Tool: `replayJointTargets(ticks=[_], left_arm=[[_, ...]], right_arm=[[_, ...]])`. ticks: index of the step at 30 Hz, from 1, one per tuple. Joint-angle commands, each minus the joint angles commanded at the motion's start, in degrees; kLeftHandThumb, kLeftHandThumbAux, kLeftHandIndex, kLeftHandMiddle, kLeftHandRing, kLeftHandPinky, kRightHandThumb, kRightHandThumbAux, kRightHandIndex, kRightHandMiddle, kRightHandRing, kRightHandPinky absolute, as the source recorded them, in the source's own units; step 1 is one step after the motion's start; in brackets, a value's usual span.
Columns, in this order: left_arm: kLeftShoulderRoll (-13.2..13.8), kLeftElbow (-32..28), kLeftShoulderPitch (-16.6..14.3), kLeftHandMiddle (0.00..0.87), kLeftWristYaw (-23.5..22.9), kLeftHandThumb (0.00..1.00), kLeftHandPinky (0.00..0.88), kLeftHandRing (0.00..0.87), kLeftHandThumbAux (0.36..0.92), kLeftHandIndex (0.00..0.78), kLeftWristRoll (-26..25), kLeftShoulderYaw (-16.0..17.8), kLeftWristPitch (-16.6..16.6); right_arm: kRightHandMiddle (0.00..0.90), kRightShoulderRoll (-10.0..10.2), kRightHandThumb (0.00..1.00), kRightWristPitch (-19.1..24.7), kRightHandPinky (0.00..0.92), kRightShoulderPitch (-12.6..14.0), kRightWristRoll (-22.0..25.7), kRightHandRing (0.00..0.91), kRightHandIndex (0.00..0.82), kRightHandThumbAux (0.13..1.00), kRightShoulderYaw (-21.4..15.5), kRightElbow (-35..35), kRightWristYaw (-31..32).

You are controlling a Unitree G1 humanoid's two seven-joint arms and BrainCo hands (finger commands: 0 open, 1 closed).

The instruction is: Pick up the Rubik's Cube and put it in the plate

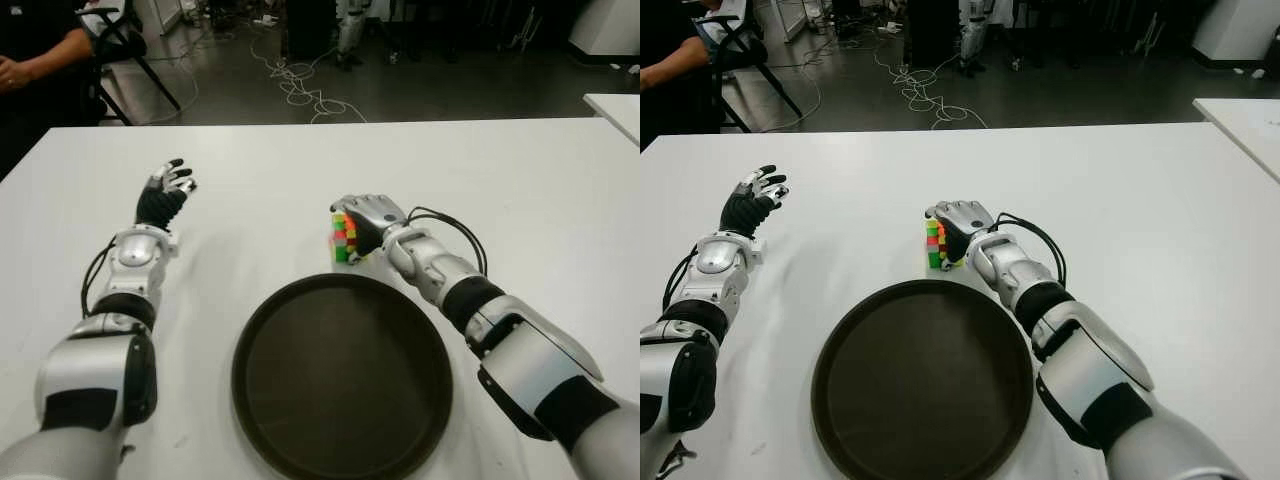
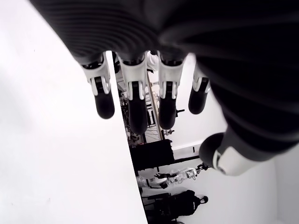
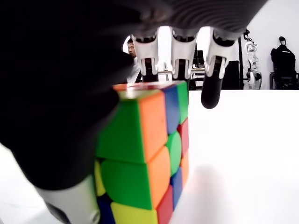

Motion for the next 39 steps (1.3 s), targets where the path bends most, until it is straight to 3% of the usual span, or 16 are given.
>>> replayJointTargets(ticks=[7,10,11,14,27,39], left_arm=[[-0.16,0.03,-0.08,0.181,0.33,0.175,0.140,0.162,0.605,0.121,-0.15,0.20,0.34],[-0.18,0.02,-0.08,0.181,0.50,0.174,0.134,0.159,0.597,0.124,0.04,0.09,0.34],[-0.17,0.01,-0.07,0.181,0.62,0.174,0.132,0.159,0.595,0.126,0.22,-0.07,0.27],[-0.15,-0.04,-0.02,0.186,0.85,0.172,0.144,0.165,0.588,0.133,0.58,-0.38,0.09],[-0.09,-0.07,0.04,0.181,0.96,0.158,0.137,0.161,0.589,0.114,0.79,-0.82,-0.14],[0.02,-0.18,0.00,0.185,0.24,0.159,0.138,0.162,0.604,0.120,0.69,-0.99,-0.18]], right_arm=[[0.298,-0.10,0.002,-0.47,0.394,0.11,0.29,0.347,0.278,0.877,-0.29,-0.02,-1.33],[0.360,-0.23,0.450,-0.91,0.445,0.18,0.36,0.408,0.366,0.787,-0.37,-0.07,-1.96],[0.377,-0.32,0.530,-1.17,0.457,0.22,0.33,0.424,0.381,0.770,-0.36,-0.11,-2.38],[0.446,-0.54,0.630,-1.79,0.499,0.32,0.23,0.479,0.404,0.746,-0.31,-0.16,-3.28],[0.543,-0.98,0.686,-3.00,0.559,0.16,-0.36,0.566,0.421,0.728,0.41,0.05,-5.09],[0.541,-1.12,0.682,-3.20,0.551,0.15,0.14,0.563,0.421,0.729,0.42,-0.21,-5.66]])
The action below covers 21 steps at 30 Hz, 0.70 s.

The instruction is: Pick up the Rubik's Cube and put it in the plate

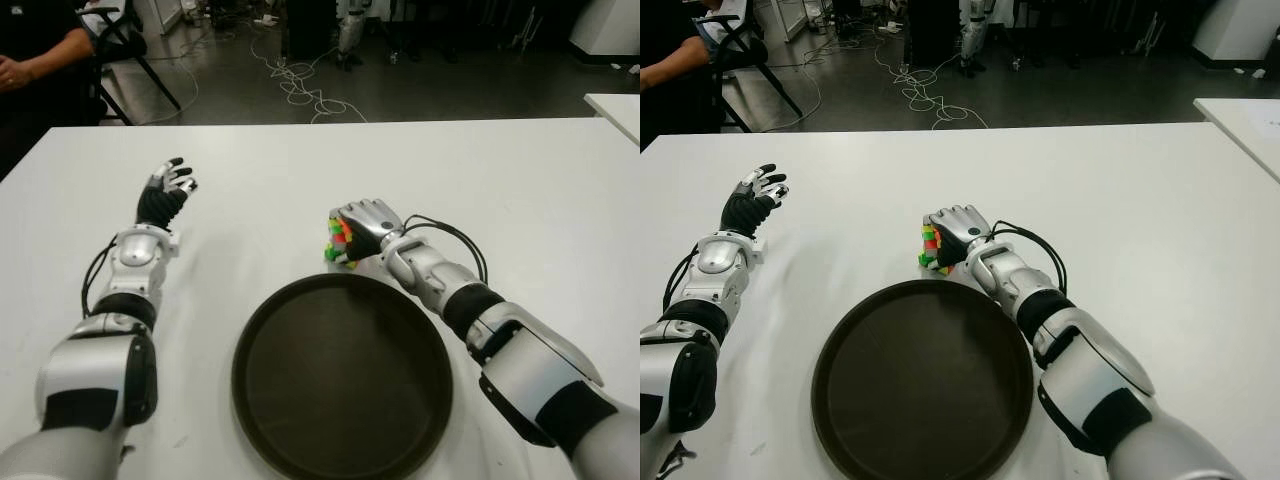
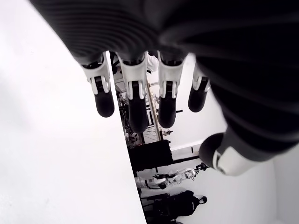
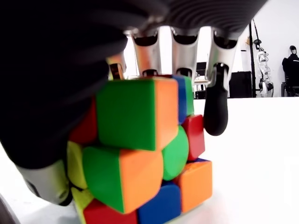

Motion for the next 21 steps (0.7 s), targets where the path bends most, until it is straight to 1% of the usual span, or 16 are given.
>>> replayJointTargets(ticks=[2,10,17,21], left_arm=[[-0.04,0.01,-0.04,0.183,0.05,0.161,0.145,0.164,0.606,0.117,-0.08,0.07,0.15],[-0.08,0.02,-0.09,0.181,0.45,0.171,0.126,0.158,0.611,0.114,-0.09,0.14,0.45],[0.00,0.01,-0.07,0.179,0.63,0.155,0.136,0.158,0.606,0.116,0.20,-0.13,0.23],[0.01,0.01,-0.06,0.180,0.74,0.146,0.141,0.162,0.614,0.122,0.25,-0.19,0.19]], right_arm=[[0.542,0.03,0.681,0.12,0.551,0.00,0.13,0.563,0.421,0.730,-0.13,-0.04,-0.07],[0.576,0.04,0.681,0.37,0.576,0.12,0.39,0.589,0.422,0.731,-0.45,-0.11,-0.86],[0.559,0.03,0.682,-0.15,0.569,0.13,0.62,0.580,0.421,0.731,-0.69,0.10,-1.40],[0.557,0.06,0.683,-0.32,0.568,0.05,0.59,0.577,0.422,0.730,-0.78,0.29,-1.53]])
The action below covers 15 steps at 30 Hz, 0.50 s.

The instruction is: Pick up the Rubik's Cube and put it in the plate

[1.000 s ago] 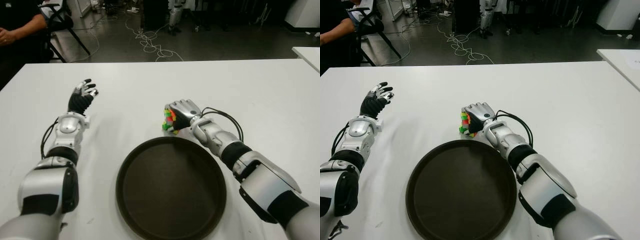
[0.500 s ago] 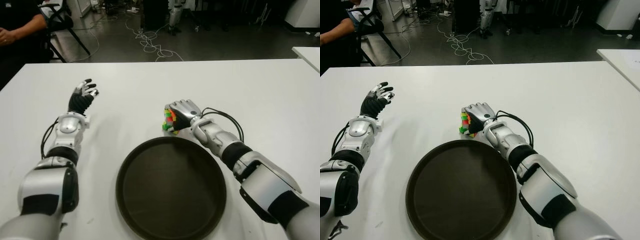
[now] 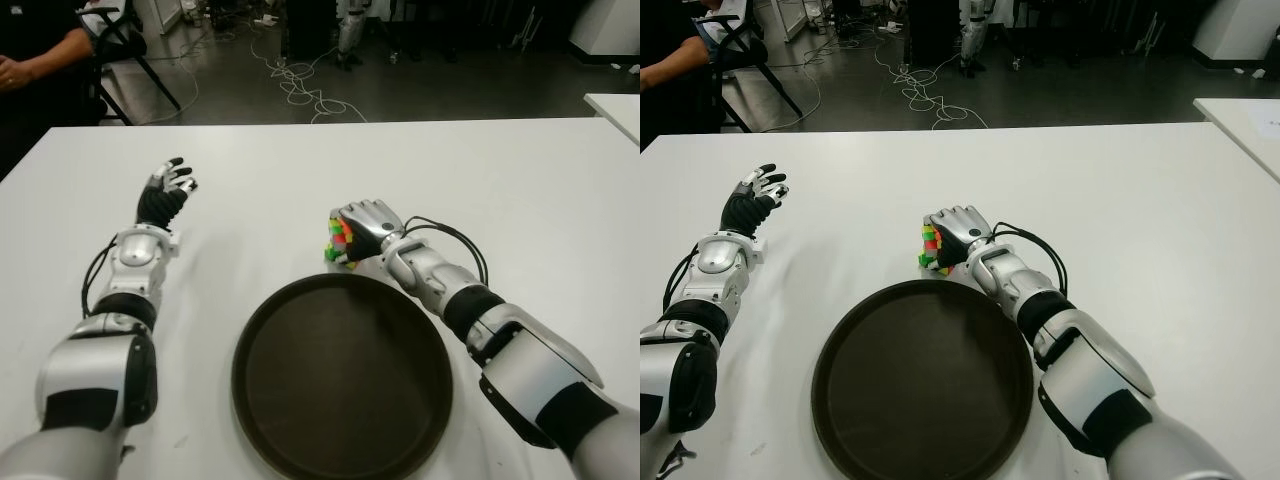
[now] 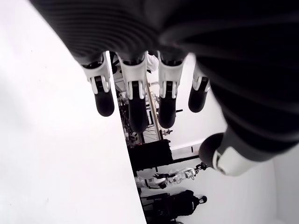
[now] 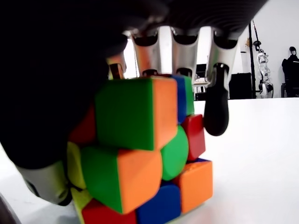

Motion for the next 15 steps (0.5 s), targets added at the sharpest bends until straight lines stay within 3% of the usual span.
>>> replayJointTargets(ticks=[15], left_arm=[[0.03,0.13,-0.06,0.197,0.31,0.155,0.161,0.184,0.599,0.128,-0.24,0.34,0.23]], right_arm=[[0.583,-0.94,0.686,1.05,0.589,-1.10,-0.59,0.597,0.424,0.730,-0.40,-0.73,-2.37]])
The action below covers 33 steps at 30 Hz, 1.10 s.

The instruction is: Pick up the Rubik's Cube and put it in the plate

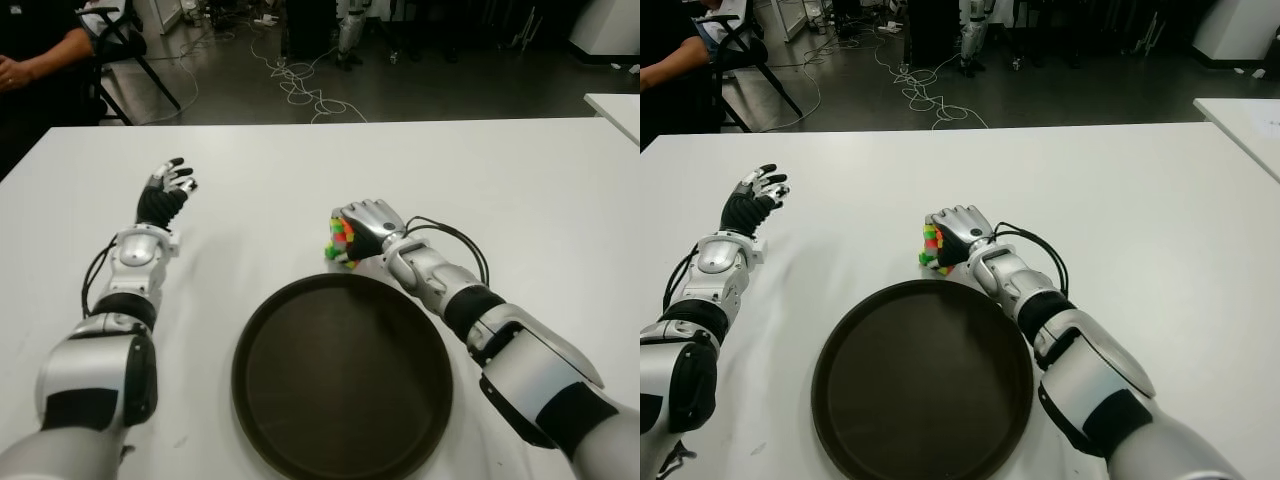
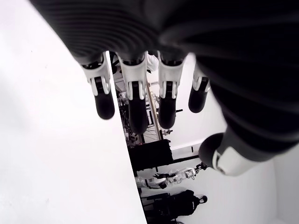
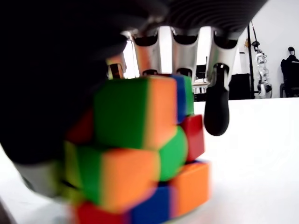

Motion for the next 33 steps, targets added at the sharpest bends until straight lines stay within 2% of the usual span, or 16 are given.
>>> replayJointTargets(ticks=[17,28,33], left_arm=[[0.08,0.02,0.03,0.182,0.11,0.160,0.138,0.163,0.608,0.129,0.25,-0.24,-0.21],[0.08,0.03,0.07,0.191,-0.03,0.172,0.149,0.169,0.612,0.140,0.16,-0.16,-0.46],[0.09,0.00,0.09,0.191,-0.07,0.166,0.165,0.175,0.598,0.137,0.24,-0.24,-0.62]], right_arm=[[0.618,-1.47,0.685,0.02,0.597,-0.10,0.24,0.618,0.424,0.733,-1.07,-2.65,-4.11],[0.602,-2.10,0.684,0.21,0.580,0.07,0.56,0.601,0.423,0.734,-2.19,-4.32,-3.89],[0.579,-2.48,0.684,0.34,0.567,0.07,0.44,0.582,0.423,0.734,-2.45,-5.13,-4.28]])
